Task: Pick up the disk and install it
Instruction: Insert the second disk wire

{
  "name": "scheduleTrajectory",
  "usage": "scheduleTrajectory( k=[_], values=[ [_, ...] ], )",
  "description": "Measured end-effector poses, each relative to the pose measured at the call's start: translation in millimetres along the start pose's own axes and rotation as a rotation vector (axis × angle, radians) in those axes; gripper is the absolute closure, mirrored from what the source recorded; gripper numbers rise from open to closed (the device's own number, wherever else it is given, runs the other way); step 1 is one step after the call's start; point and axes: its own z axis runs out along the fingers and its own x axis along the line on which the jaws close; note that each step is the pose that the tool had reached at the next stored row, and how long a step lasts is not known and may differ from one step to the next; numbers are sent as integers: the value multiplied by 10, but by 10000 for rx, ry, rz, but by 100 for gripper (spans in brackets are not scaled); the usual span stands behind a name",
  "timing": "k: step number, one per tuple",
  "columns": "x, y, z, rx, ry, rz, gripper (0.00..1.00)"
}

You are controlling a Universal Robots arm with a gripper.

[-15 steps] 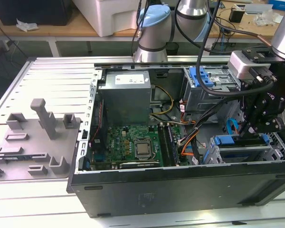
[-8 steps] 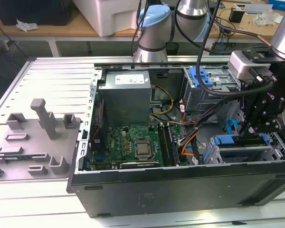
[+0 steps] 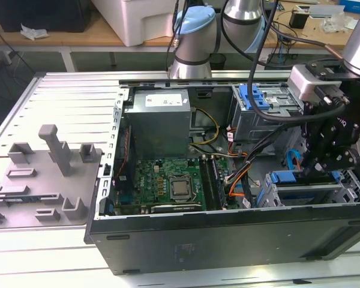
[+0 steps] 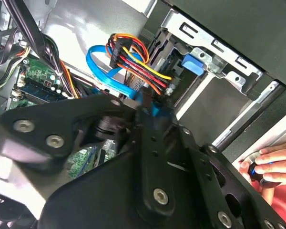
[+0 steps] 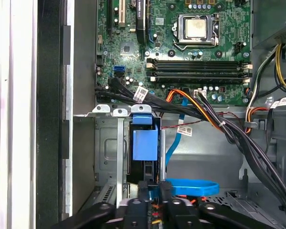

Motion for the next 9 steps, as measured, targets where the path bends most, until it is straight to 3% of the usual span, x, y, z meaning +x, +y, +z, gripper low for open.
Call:
scheduleTrajectory(
  k=[3, 4, 5, 7, 9],
  values=[
    [1, 0, -7, -1, 13, 0, 59],
    [1, 0, -7, -1, 12, 0, 59],
    [2, 0, -10, -1, 10, 1, 52],
    [2, 1, -38, -1, 12, 1, 52],
    [5, 2, -116, -1, 12, 1, 52]
  ],
)
